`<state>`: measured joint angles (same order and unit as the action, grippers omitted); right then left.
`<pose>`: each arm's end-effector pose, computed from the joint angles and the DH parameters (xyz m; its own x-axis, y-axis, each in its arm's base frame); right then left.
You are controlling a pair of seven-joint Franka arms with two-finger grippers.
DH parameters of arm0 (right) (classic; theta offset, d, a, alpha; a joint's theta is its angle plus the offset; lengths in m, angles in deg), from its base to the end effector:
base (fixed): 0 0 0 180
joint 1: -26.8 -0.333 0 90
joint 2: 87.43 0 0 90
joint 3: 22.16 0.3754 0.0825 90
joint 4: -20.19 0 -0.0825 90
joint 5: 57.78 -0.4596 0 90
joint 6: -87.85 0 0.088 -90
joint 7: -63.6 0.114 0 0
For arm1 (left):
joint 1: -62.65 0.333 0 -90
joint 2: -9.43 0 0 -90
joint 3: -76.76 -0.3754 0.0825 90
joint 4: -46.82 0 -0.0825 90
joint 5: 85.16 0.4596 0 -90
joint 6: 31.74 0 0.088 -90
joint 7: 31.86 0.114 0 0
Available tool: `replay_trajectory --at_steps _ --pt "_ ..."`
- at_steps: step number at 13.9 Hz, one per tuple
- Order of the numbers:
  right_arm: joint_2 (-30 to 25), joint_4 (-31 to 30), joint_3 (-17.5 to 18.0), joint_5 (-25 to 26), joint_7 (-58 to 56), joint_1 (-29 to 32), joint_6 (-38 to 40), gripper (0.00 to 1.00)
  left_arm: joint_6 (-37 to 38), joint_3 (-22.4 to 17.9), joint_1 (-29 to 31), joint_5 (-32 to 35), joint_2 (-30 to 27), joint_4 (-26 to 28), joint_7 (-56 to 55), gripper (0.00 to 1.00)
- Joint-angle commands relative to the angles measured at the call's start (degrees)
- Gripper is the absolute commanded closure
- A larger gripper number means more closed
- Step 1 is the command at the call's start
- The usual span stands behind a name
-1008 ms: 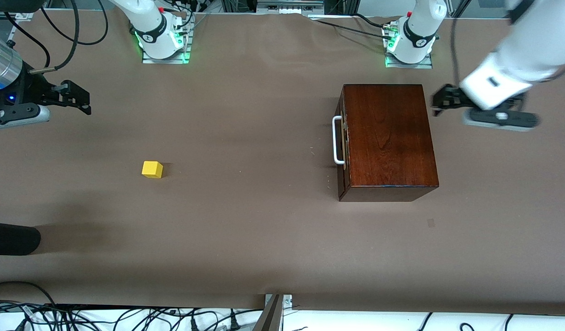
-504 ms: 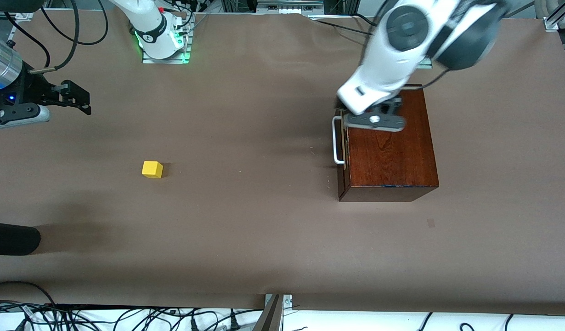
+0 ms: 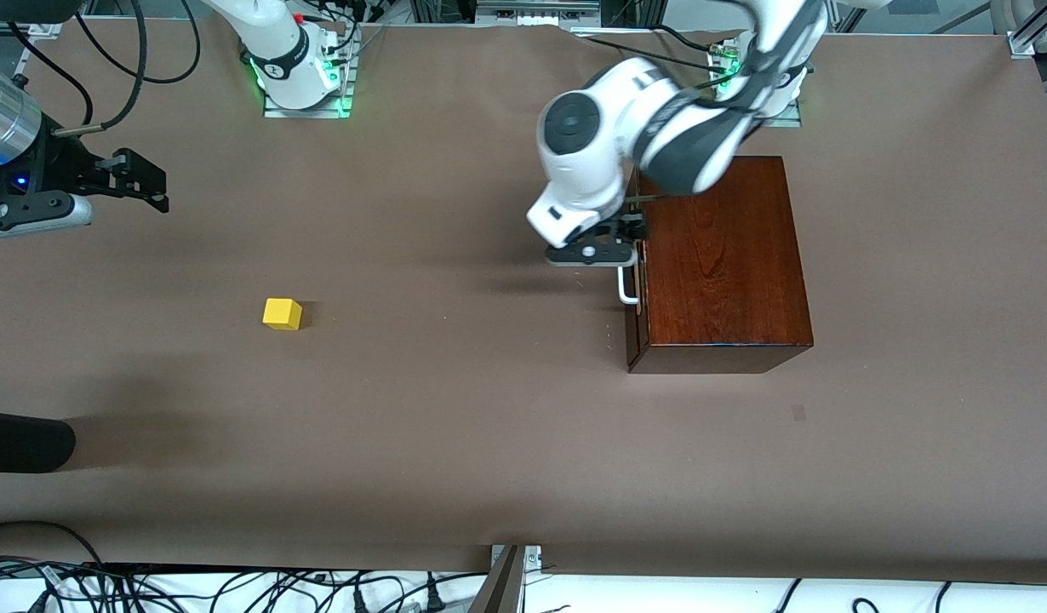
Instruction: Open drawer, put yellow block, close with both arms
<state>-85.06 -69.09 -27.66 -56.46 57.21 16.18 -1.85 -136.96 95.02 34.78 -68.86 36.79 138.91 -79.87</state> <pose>0.6413 0.0562 0.6571 0.9793 0.1993 -0.0366 0.2002 -0.9795 0.0231 0.5538 -0.4993 0.3570 0.9965 -0.0471 -0.0693 -0.0622 -0.9697 -0.2361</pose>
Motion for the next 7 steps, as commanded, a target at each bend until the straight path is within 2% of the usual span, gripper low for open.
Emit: replay_trajectory --at_steps 1,7 --pt "-0.2 0.6 0.0 -0.4 0.3 0.0 0.1 0.00 1.2 -0.2 -1.5 5.4 3.5 -3.4 -2.8 0.00" --pt "-0.2 0.6 0.0 -0.4 0.4 0.0 0.0 0.00 1.5 -0.2 -1.5 6.5 4.5 -3.1 -2.9 0.00"
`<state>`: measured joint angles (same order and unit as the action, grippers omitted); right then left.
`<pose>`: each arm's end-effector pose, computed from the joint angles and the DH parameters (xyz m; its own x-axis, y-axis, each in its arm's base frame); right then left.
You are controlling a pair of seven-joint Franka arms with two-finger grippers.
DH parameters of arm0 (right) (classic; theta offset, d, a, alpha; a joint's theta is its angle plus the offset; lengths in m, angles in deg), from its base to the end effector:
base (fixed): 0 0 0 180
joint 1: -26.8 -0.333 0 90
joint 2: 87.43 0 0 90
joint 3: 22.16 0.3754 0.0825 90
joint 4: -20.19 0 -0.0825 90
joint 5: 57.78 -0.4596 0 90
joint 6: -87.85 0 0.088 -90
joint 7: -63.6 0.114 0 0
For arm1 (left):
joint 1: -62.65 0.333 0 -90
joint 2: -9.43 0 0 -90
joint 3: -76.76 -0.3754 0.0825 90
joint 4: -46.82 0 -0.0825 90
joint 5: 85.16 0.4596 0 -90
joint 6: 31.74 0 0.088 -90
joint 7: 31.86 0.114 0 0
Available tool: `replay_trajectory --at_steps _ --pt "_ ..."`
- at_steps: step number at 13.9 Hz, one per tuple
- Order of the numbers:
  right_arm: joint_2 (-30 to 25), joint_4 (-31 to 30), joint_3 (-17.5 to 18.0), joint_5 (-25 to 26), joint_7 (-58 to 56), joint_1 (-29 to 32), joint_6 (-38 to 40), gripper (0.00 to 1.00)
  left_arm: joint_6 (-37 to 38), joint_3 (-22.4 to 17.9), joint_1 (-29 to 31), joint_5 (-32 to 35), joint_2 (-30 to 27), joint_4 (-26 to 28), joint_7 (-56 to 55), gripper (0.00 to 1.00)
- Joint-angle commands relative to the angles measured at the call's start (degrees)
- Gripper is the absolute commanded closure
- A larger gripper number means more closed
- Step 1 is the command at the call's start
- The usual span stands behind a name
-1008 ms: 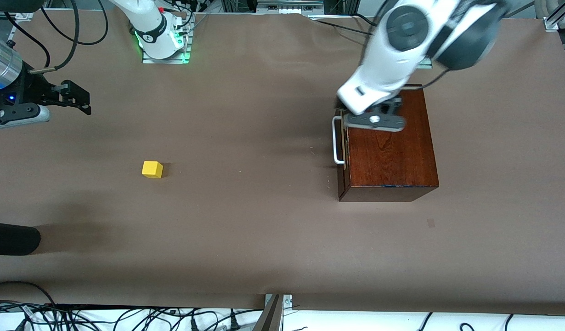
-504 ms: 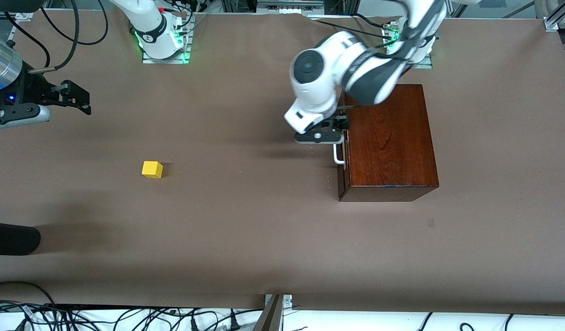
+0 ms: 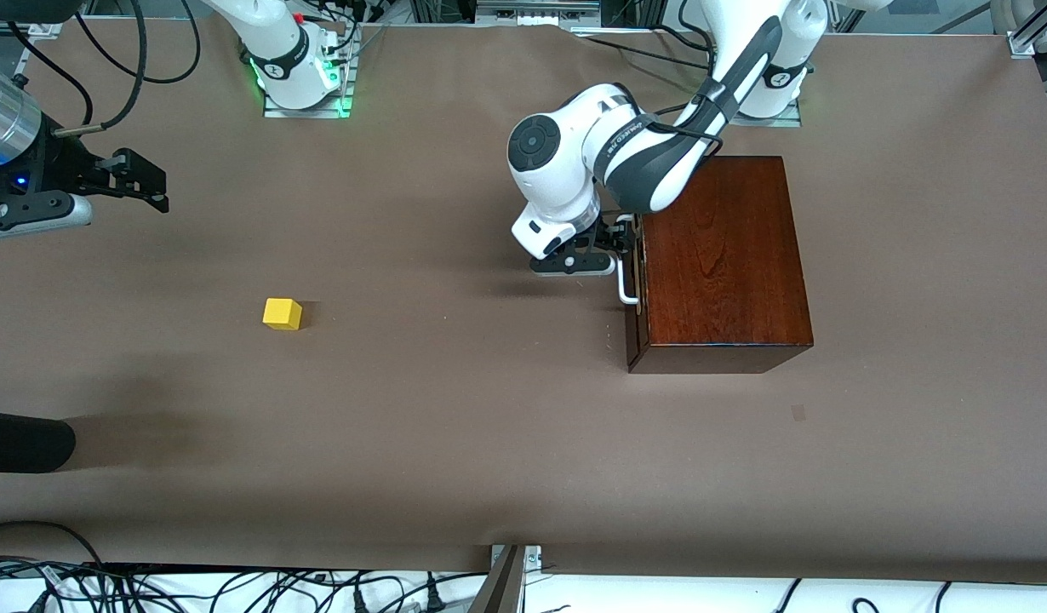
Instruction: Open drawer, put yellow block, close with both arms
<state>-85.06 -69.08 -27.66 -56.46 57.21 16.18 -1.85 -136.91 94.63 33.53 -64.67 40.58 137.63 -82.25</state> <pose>0.6413 0.0562 0.6572 0.9793 0.1993 -0.0365 0.2002 -0.9795 0.0231 0.5568 -0.5077 0.3200 0.9972 -0.0511 -0.0541 -0.0650 -0.9523 -0.2982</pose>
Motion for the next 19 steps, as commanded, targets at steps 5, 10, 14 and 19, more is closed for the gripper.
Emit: replay_trajectory --at_steps 5,10,14,19 --pt "-0.1 0.6 0.0 -0.4 0.4 0.0 0.1 0.00 2.3 0.1 -0.2 4.3 2.0 -1.6 -1.2 0.00" --pt "-0.1 0.6 0.0 -0.4 0.3 0.0 0.1 0.00 2.3 -0.4 -0.7 5.8 3.4 -1.4 -1.9 0.00" --pt "-0.1 0.6 0.0 -0.4 0.4 0.0 0.1 0.00 1.6 -0.2 -1.3 8.0 5.7 -1.7 -4.8 0.00" --pt "-0.2 0.6 0.0 -0.4 0.4 0.0 0.1 0.00 -6.2 0.1 -2.5 6.7 7.7 -2.2 -7.3 0.00"
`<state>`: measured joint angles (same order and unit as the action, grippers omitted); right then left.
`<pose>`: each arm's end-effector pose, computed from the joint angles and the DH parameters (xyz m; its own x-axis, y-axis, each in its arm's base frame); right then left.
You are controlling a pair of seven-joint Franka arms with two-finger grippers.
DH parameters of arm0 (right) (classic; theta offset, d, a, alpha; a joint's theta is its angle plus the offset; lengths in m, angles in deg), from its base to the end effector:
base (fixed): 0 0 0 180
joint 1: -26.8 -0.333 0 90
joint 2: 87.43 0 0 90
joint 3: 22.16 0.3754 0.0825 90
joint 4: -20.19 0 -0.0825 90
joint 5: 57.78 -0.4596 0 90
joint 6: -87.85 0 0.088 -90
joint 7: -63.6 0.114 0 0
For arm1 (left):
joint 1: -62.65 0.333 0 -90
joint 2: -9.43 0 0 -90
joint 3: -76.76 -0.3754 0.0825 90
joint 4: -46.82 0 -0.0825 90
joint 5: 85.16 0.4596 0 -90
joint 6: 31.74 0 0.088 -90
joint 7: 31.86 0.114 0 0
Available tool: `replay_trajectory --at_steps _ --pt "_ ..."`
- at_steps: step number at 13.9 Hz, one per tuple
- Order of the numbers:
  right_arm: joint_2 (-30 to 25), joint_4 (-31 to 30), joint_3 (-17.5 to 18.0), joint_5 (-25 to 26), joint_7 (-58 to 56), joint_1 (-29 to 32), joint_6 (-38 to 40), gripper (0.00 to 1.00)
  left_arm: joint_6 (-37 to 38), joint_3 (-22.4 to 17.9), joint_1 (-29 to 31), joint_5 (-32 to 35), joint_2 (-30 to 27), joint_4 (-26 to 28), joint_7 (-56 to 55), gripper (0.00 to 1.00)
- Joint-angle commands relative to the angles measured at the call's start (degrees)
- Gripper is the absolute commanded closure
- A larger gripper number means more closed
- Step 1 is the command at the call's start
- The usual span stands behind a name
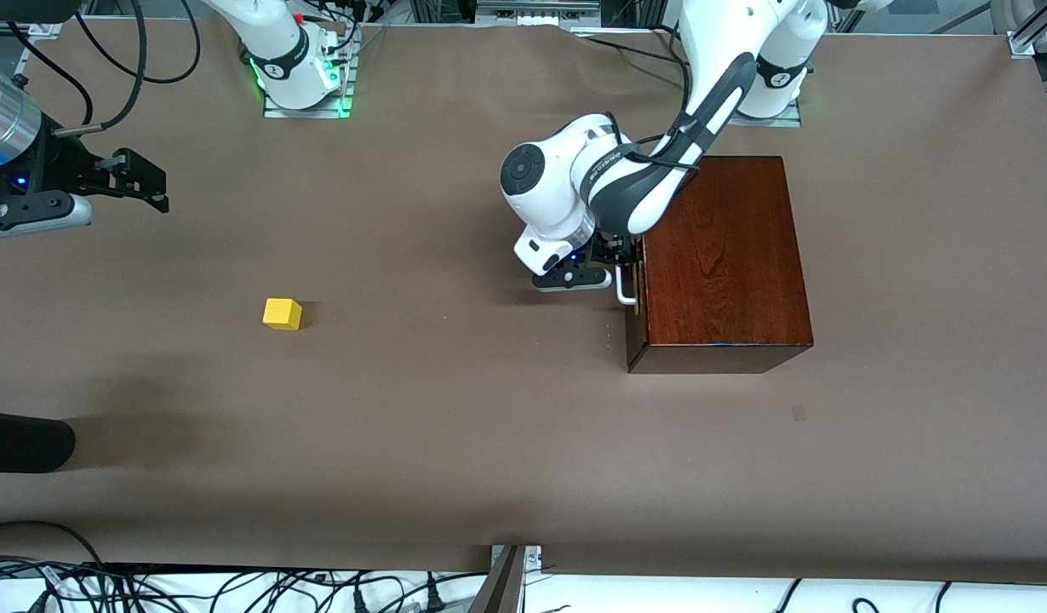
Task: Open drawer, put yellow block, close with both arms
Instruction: 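Pull the drawer open with the left gripper while the right gripper reaches the cube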
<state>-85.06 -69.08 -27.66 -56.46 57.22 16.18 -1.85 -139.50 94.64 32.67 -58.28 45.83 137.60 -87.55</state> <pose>0.6413 0.0562 0.6572 0.9793 0.1991 -0.0365 0.2000 -0.9795 0.0231 0.5564 -0.5146 0.2567 0.9989 -0.0450 -0.0091 -0.0452 -0.9301 -0.3645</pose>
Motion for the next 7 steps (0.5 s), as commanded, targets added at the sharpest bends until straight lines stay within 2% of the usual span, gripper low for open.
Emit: replay_trajectory --at_steps 1,4,7 --pt "-0.2 0.6 0.0 -0.4 0.3 0.0 0.1 0.00 -5.4 0.1 -2.1 0.0 2.7 -2.3 -3.2 0.00" --pt "-0.1 0.6 0.0 -0.4 0.3 0.0 0.1 0.00 -9.1 0.1 -2.4 -3.5 3.3 -3.8 -3.4 0.00" --pt "-0.1 0.6 0.0 -0.3 0.3 0.1 0.0 0.00 -10.5 0.1 -3.9 -8.2 5.5 -8.7 -3.5 0.00"
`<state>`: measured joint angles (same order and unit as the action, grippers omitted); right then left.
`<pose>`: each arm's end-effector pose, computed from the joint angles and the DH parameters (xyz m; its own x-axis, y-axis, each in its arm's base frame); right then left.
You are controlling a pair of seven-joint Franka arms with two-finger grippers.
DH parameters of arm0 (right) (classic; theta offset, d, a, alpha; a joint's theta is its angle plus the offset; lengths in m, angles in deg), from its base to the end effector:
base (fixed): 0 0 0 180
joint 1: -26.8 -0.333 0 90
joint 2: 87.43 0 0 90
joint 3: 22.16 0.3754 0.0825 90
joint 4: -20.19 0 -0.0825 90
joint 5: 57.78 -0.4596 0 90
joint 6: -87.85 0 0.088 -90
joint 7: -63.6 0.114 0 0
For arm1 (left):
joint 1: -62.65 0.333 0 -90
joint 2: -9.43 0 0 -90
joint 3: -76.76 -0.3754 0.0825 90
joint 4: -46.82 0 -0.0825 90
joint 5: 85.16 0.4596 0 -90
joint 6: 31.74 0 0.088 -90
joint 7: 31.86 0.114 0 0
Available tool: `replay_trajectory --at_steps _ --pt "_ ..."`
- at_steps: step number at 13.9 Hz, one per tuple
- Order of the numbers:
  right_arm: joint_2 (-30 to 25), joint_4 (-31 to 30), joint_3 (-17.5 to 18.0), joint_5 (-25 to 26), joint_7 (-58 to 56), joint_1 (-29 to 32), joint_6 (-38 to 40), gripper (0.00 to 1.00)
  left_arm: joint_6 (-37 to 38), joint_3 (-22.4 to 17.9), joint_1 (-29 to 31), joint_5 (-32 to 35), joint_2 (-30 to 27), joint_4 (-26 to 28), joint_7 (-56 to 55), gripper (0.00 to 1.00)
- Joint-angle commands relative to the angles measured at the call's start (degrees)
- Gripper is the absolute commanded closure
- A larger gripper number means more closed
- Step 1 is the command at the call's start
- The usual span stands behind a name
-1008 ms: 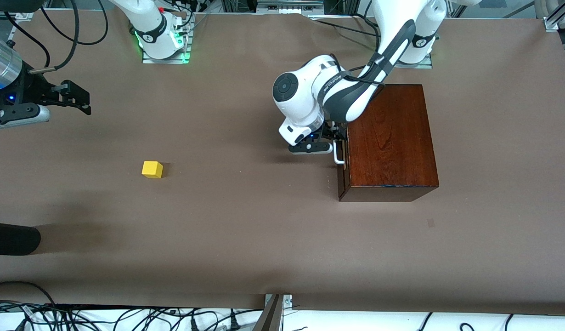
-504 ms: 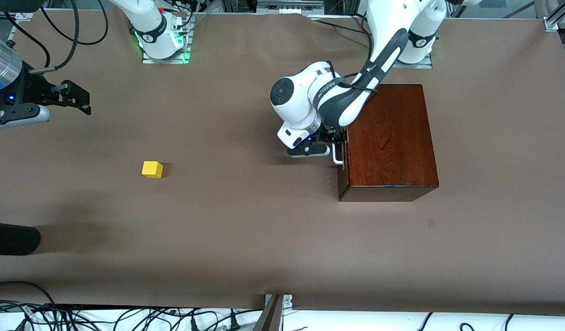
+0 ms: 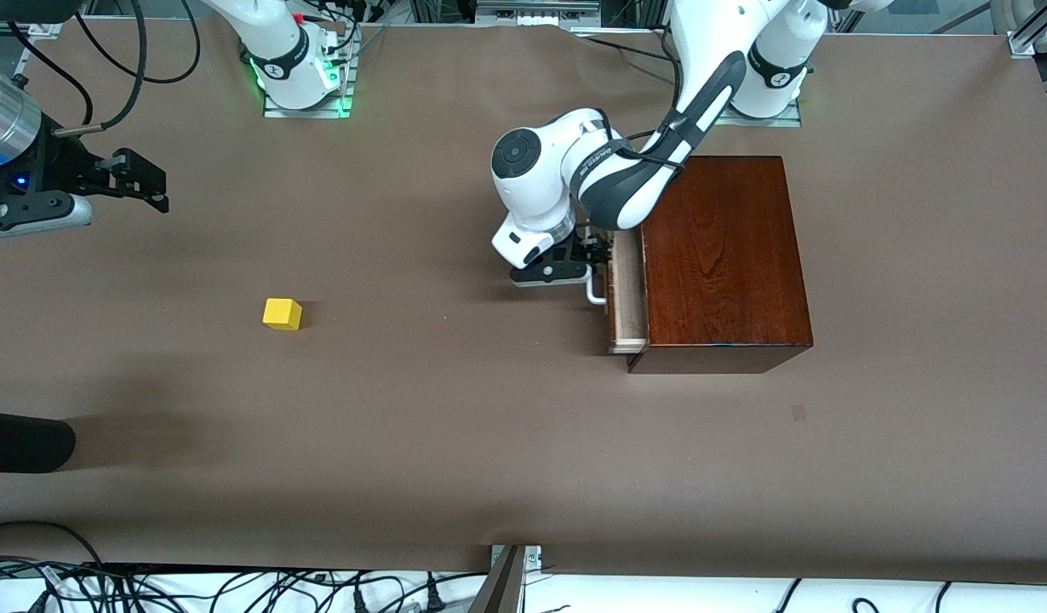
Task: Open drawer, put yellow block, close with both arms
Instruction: 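Pull the drawer open with the left gripper while the right gripper reaches the cube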
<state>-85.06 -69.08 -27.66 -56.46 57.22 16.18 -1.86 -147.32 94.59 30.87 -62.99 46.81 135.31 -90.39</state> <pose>0.6413 0.0562 0.6572 0.9793 0.1991 -0.0363 0.2000 -0.9795 0.0231 0.5534 -0.5568 0.2698 0.9993 0.0056 0.0364 0.0127 -0.9805 -0.1960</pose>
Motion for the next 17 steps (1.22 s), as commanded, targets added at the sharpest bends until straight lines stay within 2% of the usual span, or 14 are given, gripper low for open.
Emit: replay_trajectory --at_steps 1,8,15,17 --pt "-0.1 0.6 0.0 -0.3 0.4 0.2 -0.4 0.00 -2.7 0.1 -2.2 -3.8 4.9 -7.3 -0.5 0.00" --pt "1.0 0.6 0.0 -0.3 0.5 -0.1 -3.2 0.00 -3.0 0.1 -3.2 -3.4 5.8 -8.9 0.3 0.00" --pt "8.2 0.4 -0.2 0.3 -0.4 0.6 -6.9 0.00 -1.9 0.2 -4.8 0.2 6.8 -9.0 0.2 0.00" --pt "11.0 0.5 -0.1 0.8 -0.8 0.2 -7.9 0.00 1.0 0.2 -4.8 0.2 6.9 -10.3 0.2 0.00"
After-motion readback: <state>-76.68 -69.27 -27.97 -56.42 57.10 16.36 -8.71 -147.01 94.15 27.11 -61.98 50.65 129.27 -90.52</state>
